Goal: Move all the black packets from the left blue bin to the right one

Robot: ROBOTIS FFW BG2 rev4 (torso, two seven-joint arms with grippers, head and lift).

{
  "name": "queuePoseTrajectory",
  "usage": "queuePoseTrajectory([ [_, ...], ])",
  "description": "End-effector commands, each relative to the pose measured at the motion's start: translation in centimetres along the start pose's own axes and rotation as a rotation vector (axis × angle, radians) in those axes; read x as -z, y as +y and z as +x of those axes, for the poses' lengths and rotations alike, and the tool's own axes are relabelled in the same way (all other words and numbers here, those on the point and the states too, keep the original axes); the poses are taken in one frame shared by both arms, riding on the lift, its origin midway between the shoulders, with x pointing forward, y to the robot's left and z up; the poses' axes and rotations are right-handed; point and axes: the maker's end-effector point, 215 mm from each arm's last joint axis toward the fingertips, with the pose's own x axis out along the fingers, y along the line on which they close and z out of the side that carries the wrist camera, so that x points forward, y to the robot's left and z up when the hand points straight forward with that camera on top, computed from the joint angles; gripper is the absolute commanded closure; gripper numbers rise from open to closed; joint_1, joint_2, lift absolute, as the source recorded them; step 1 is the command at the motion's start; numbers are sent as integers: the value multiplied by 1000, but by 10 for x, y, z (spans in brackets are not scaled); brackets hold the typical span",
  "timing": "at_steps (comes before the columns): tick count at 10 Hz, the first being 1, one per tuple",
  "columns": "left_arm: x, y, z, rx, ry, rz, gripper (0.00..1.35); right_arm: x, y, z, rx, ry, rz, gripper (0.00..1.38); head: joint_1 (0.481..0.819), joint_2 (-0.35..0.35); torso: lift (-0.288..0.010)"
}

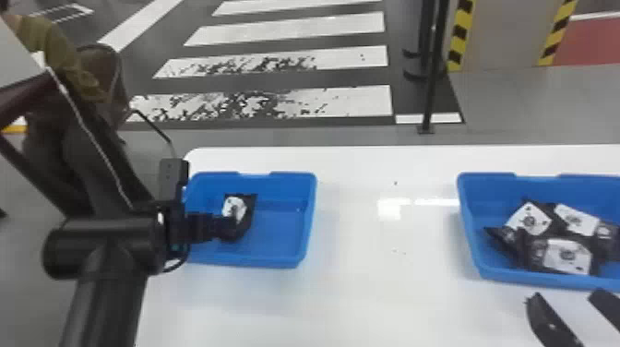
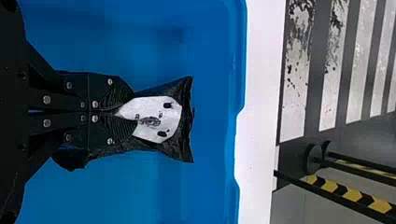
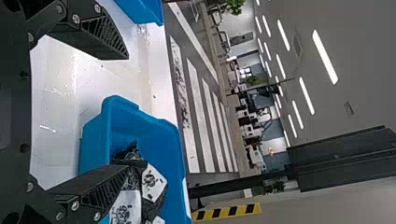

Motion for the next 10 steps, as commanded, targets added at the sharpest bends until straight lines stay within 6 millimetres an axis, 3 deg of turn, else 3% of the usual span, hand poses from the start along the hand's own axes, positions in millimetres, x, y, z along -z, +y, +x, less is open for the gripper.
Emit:
queuePoseTrajectory([
  [1, -24, -25, -38, 33, -109, 47, 1208, -11, 4, 6, -13, -25, 8, 200, 695, 187, -140],
  [3, -44, -79, -78, 137, -221, 99, 1208, -27, 51, 29, -132, -56, 93, 200, 695, 170, -140],
  [5, -52, -153, -105, 296, -305, 134, 1208, -37, 107, 54, -308, -45, 166, 200, 695, 166, -140],
  [8, -42, -251, -121, 524, -322, 155, 1208, -47, 138, 85, -435, -33, 207, 200, 695, 128, -140],
  [10, -35, -296, -128, 628, -310, 168, 1208, -54, 134, 107, -446, -47, 194, 199, 695, 71, -140],
])
